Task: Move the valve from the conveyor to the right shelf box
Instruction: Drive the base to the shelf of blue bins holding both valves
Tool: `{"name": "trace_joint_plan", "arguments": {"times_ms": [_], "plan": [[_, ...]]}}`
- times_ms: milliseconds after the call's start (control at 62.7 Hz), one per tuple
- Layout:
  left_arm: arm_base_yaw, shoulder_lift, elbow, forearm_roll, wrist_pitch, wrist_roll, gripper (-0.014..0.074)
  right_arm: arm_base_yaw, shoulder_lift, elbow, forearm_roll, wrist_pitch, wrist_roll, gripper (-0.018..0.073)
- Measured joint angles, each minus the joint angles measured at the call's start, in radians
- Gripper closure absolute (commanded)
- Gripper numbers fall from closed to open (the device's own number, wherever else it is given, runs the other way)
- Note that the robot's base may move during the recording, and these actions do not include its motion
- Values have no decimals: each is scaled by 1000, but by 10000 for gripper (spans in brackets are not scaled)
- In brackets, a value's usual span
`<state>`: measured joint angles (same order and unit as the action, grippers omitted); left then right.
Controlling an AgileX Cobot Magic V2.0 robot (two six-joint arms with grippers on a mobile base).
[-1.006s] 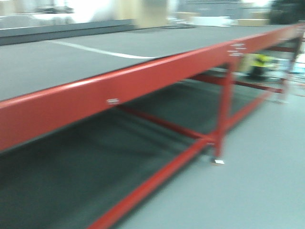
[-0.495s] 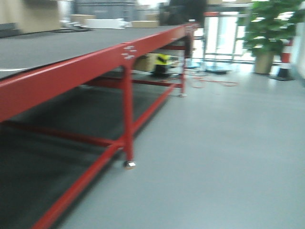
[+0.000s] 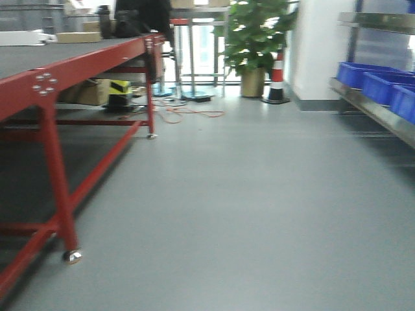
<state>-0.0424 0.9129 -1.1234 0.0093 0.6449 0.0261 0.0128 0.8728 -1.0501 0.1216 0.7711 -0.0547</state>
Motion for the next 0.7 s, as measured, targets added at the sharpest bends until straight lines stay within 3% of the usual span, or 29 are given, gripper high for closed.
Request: {"name": "trace_joint_plan", "arguments": {"times_ms": [702], "plan": [[0, 0, 0, 0, 0, 0, 708, 0, 0, 0, 0, 0, 0, 725]]}}
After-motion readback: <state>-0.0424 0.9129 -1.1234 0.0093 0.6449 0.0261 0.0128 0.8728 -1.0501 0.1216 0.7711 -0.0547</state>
